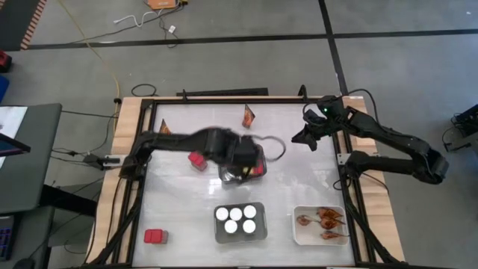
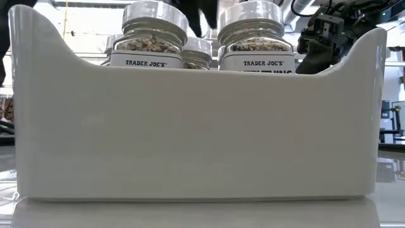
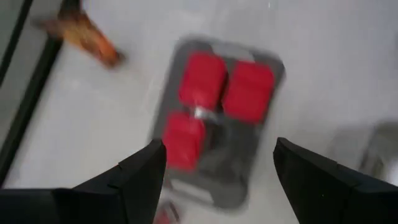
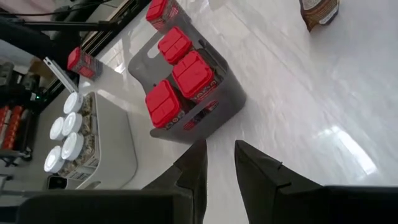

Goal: Sort spices by type
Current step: Put the red seasoning can into the black bin

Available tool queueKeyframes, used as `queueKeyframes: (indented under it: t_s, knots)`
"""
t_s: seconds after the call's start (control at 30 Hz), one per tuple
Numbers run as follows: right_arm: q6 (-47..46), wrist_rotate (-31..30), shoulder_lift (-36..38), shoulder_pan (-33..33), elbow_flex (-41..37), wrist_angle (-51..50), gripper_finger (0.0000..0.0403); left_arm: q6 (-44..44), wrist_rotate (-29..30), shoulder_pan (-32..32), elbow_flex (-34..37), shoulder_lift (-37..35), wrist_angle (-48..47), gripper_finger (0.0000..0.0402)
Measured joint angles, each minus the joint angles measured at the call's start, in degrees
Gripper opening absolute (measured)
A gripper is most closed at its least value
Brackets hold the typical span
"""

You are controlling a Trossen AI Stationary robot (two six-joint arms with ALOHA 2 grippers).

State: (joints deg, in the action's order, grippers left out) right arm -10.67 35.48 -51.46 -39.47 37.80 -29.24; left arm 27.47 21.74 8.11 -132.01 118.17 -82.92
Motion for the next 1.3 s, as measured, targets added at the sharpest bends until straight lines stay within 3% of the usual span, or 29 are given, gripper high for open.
queueKeyframes:
  t_s: [0.17,0.27,0.63,0.9,1.07,1.3]
  knots:
    - [1.48,-0.74,0.00,0.01,0.00,1.58,0.0108,-10.40,-6.68,-6.94,0.38,-0.02,11.16,0.0284]
    - [2.05,-2.77,0.00,-0.01,0.00,2.94,0.0108,-14.09,-11.10,-10.98,4.04,-0.07,18.61,0.0284]
    - [2.09,-3.06,0.00,-0.01,0.00,10.84,0.0108,-16.95,-9.82,-20.64,12.44,-2.13,25.82,0.0284]
    - [2.08,-3.07,0.00,0.01,0.00,11.43,0.0108,-17.19,-10.03,-22.97,27.40,-8.55,37.42,0.0284]
    - [-0.11,-5.06,-0.02,-0.39,0.00,11.18,0.0108,-16.63,-11.57,-24.75,38.42,-15.97,44.56,0.0284]
    - [-0.45,-5.20,0.00,-0.79,0.00,11.06,0.0108,-16.01,-12.31,-26.23,51.03,-28.11,46.95,0.0284]
